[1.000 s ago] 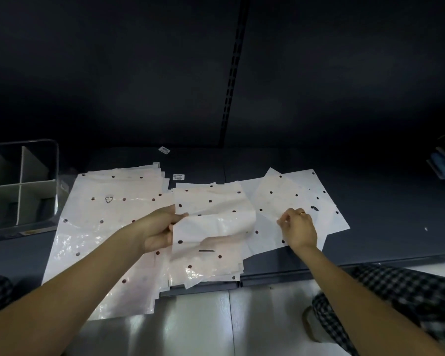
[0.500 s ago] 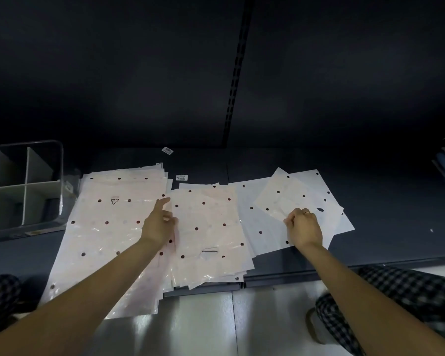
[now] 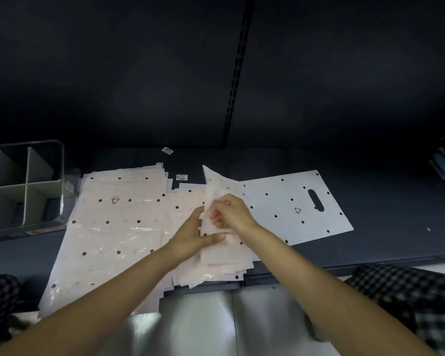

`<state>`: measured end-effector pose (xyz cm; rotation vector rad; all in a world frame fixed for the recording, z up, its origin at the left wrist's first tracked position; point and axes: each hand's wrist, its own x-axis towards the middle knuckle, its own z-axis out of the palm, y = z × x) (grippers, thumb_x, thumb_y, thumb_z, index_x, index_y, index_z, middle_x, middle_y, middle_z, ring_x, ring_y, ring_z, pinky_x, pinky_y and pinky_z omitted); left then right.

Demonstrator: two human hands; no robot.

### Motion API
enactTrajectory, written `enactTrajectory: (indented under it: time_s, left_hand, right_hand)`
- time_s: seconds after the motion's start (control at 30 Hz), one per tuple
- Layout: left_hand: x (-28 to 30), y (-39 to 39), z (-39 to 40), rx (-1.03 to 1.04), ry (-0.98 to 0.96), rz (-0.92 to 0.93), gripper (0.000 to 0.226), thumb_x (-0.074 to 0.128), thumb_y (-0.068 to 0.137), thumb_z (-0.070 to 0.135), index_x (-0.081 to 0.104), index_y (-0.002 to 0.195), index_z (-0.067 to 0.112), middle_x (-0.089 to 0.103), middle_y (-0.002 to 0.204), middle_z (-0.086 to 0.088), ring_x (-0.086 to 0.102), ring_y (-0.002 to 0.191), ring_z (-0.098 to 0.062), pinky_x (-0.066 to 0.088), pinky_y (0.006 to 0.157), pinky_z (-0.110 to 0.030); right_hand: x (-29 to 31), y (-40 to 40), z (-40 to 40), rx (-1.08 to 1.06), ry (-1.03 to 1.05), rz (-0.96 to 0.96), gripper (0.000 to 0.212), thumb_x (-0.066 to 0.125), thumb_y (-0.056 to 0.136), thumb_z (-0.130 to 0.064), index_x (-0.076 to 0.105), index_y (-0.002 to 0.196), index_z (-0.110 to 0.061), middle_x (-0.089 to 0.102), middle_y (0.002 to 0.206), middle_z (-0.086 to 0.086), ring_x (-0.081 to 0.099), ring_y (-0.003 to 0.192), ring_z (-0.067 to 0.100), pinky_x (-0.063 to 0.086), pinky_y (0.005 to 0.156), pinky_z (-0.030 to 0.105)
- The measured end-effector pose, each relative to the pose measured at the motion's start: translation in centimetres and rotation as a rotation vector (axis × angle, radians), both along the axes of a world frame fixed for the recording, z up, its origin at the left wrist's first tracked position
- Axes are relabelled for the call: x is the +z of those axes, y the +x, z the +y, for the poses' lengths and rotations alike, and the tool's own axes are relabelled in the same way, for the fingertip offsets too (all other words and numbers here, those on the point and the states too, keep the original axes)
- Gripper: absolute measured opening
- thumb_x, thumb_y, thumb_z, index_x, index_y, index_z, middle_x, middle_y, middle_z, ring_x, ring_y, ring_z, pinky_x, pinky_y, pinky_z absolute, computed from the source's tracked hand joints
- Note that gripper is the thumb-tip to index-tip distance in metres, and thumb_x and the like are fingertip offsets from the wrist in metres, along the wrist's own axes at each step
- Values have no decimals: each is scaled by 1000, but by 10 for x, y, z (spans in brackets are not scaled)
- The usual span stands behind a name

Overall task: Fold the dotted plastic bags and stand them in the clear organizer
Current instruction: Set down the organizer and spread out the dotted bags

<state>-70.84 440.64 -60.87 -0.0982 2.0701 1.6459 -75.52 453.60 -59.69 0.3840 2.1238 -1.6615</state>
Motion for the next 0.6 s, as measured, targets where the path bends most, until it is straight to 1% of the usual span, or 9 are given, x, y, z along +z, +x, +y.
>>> enactTrajectory:
  time_s: [0.07, 0.13, 0.2, 0.27, 0.33, 0.37, 0.5, 0.57, 0.6]
  left_hand:
    - [-5, -3, -1, 186, -108, 57, 63, 72, 80, 7, 39, 133, 16, 64, 107, -9, 62, 98, -28, 52, 79, -34]
    - [-12, -5, -11, 304, -198, 43, 66, 69, 81, 3, 36, 137, 16, 63, 108, -16, 60, 101, -33, 50, 85, -39]
    - [-21, -6, -23, 328, -307, 23, 73, 70, 81, 6, 30, 142, 16, 61, 111, -17, 56, 107, -36, 46, 90, -40]
    - [-28, -4, -31, 291, -406, 23, 78, 71, 82, 9, 26, 145, 14, 58, 120, -18, 53, 113, -38, 43, 92, -39]
    - [-34, -1, -34, 231, -462, 16, 80, 69, 83, 11, 21, 147, 12, 54, 130, -16, 50, 119, -37, 40, 96, -37]
    - [-37, 1, -35, 200, -482, 4, 81, 68, 84, 12, 18, 148, 11, 52, 134, -16, 49, 121, -36, 39, 96, -36]
    - [-40, 8, -39, 115, -498, -29, 82, 64, 87, 12, 11, 150, 11, 51, 136, -16, 49, 121, -35, 38, 97, -33]
    - [-37, 11, -40, 98, -467, -38, 83, 65, 87, 14, 11, 150, 12, 52, 134, -16, 49, 120, -36, 38, 99, -36]
    - [-34, 11, -40, 100, -452, -41, 83, 65, 87, 16, 12, 150, 12, 53, 132, -16, 50, 119, -35, 39, 100, -36]
  right_hand:
    - [-7, 0, 6, 44, 129, 124, 9, 58, 89, -24, 56, 83, -18, 65, 82, -1, 58, 65, 4, 43, 60, 15]
    - [-16, -2, 32, 56, 408, 268, 11, 61, 88, -22, 59, 97, -15, 63, 99, 0, 57, 88, 11, 40, 73, 18]
    - [-29, -1, 68, 121, 642, 290, 30, 64, 86, -23, 57, 114, -14, 55, 118, 3, 47, 112, 20, 37, 84, 22]
    - [-39, 6, 102, 272, 777, 209, 53, 70, 80, -39, 50, 127, -21, 44, 129, -1, 36, 122, 21, 35, 93, 28]
    - [-51, 15, 123, 438, 838, 209, 67, 72, 74, -52, 46, 131, -28, 38, 131, -7, 30, 123, 17, 28, 95, 25]
    - [-56, 20, 130, 476, 849, 247, 66, 71, 73, -54, 47, 130, -30, 38, 130, -10, 30, 122, 15, 25, 94, 24]
    - [-69, 23, 141, 370, 883, 423, 27, 66, 84, -37, 61, 106, -22, 50, 112, -5, 42, 105, 18, 36, 83, 28]
    - [-69, 21, 145, 255, 860, 386, 13, 64, 87, -28, 61, 90, -15, 57, 96, 1, 48, 93, 22, 39, 73, 30]
    - [-67, 20, 147, 175, 820, 330, 14, 63, 89, -26, 59, 84, -13, 59, 91, 4, 50, 87, 23, 38, 68, 30]
